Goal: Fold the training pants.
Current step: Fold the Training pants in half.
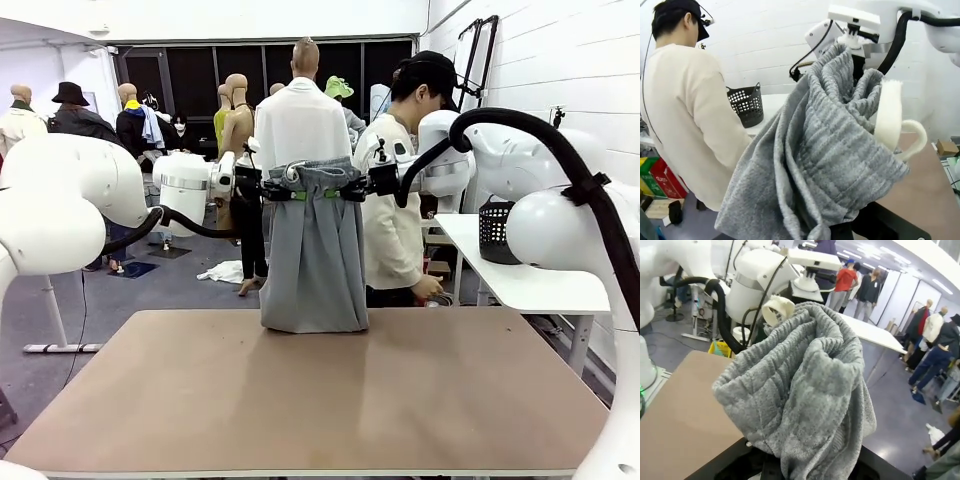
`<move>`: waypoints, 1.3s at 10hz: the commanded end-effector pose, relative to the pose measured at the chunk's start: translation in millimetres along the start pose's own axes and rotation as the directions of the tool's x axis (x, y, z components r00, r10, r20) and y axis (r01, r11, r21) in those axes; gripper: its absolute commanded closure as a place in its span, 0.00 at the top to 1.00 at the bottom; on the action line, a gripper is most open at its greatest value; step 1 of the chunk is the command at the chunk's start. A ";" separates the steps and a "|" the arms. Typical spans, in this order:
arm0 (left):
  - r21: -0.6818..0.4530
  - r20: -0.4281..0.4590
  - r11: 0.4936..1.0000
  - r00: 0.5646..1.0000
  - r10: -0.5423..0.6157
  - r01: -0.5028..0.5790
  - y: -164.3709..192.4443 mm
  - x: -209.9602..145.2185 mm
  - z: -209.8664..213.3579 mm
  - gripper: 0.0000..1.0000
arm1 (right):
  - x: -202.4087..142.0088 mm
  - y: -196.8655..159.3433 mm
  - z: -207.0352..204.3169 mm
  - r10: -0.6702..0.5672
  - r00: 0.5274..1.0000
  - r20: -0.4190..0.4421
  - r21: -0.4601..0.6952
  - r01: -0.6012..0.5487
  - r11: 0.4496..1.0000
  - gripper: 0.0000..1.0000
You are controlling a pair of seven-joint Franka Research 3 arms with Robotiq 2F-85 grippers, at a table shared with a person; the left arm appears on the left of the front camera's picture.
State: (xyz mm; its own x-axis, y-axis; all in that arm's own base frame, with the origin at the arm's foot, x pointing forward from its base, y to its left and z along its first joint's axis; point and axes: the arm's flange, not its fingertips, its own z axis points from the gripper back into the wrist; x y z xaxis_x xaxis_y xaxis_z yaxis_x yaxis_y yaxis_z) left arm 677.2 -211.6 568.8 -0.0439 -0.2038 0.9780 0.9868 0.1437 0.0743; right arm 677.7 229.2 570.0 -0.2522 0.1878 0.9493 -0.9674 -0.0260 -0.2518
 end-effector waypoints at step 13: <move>-0.056 0.027 0.929 0.930 0.367 -0.365 -141.8 -65.4 6.5 0.00 | -41.9 126.5 -7.4 -0.438 0.898 -0.044 0.090 0.440 0.893 0.00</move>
State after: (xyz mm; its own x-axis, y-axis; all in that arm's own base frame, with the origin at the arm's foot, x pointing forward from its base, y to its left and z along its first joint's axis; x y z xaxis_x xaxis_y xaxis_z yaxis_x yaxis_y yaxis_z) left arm 535.0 -213.5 491.1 0.3327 -0.0966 0.9381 0.9360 0.1548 -0.3160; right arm 561.8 224.2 495.0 0.2092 0.2193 0.9530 -0.9748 -0.0310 0.2211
